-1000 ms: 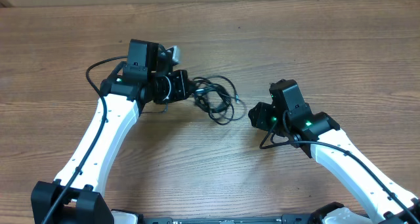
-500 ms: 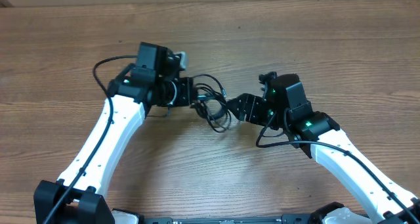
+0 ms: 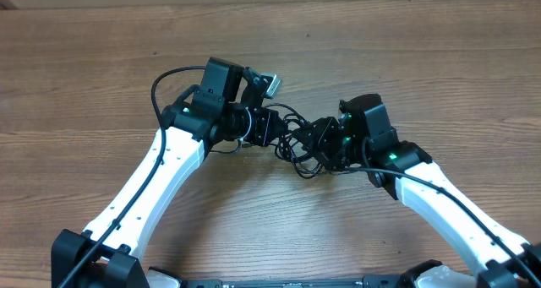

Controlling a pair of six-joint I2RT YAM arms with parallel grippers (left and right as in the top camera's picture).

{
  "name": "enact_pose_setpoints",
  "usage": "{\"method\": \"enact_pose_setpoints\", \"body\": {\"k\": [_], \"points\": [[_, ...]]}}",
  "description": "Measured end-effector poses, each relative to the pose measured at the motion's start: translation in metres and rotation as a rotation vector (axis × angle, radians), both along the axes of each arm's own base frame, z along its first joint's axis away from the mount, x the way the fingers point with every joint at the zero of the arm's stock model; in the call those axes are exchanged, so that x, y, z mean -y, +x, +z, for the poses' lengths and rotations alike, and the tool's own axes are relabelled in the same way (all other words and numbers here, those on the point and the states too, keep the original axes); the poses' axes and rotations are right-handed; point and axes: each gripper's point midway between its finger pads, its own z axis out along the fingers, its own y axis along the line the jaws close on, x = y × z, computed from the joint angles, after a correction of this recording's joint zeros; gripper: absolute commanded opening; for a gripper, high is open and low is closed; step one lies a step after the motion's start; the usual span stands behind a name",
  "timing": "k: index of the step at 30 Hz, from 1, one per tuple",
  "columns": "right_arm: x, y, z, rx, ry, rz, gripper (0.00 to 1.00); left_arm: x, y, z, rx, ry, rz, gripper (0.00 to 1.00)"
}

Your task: Untangle cables

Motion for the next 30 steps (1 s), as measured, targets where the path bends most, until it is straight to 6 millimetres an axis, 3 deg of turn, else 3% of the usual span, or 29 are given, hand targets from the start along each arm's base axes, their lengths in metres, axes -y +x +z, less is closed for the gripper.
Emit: {"method": "enact_pose_setpoints", "body": {"k": [1, 5, 8, 10, 15, 18, 20, 23, 24, 25, 27, 29, 30], "points": [[-0.001, 0.000, -0.005, -0.021, 0.003, -0.008, 0.04, 0.001, -0.001, 0.000, 0.000, 0.000, -0.003, 0.04], [0.000, -0.001, -0.024, -0.089, -0.021, -0.021, 0.04, 0.000, 0.000, -0.006, -0.014, 0.013, 0.001, 0.04], [0.015, -0.007, -0.039, -0.122, -0.117, -0.049, 0.04, -0.004, 0.003, -0.007, -0.013, 0.018, 0.014, 0.04], [0.043, -0.018, -0.065, -0.188, -0.273, -0.106, 0.04, -0.016, 0.012, -0.007, -0.008, 0.022, 0.053, 0.04], [0.064, -0.021, -0.076, -0.183, -0.397, -0.124, 0.04, -0.084, 0.037, -0.028, -0.104, 0.156, 0.361, 0.04], [0.049, -0.007, -0.066, -0.056, -0.357, -0.017, 0.04, -0.114, 0.042, -0.036, -0.170, 0.209, 0.533, 0.09], [0.028, 0.000, -0.053, 0.049, -0.278, 0.089, 0.04, -0.118, 0.043, -0.038, -0.179, 0.218, 0.570, 0.10], [-0.024, 0.008, 0.005, 0.362, -0.030, 0.349, 0.04, -0.121, 0.043, -0.039, -0.191, 0.225, 0.602, 0.12], [-0.031, 0.007, 0.016, 0.415, 0.014, 0.390, 0.04, -0.121, 0.043, -0.039, -0.193, 0.224, 0.605, 0.15], [-0.045, 0.000, 0.046, 0.541, 0.110, 0.486, 0.04, -0.122, 0.044, -0.039, -0.196, 0.226, 0.616, 0.18], [-0.052, -0.014, 0.067, 0.626, 0.187, 0.587, 0.04, -0.123, 0.044, -0.039, -0.199, 0.227, 0.627, 0.24], [-0.052, -0.025, 0.063, 0.608, 0.201, 0.633, 0.23, -0.123, 0.044, -0.039, -0.199, 0.228, 0.630, 0.32], [-0.050, -0.030, 0.054, 0.561, 0.187, 0.642, 0.38, -0.123, 0.044, -0.039, -0.201, 0.227, 0.632, 0.37]]}}
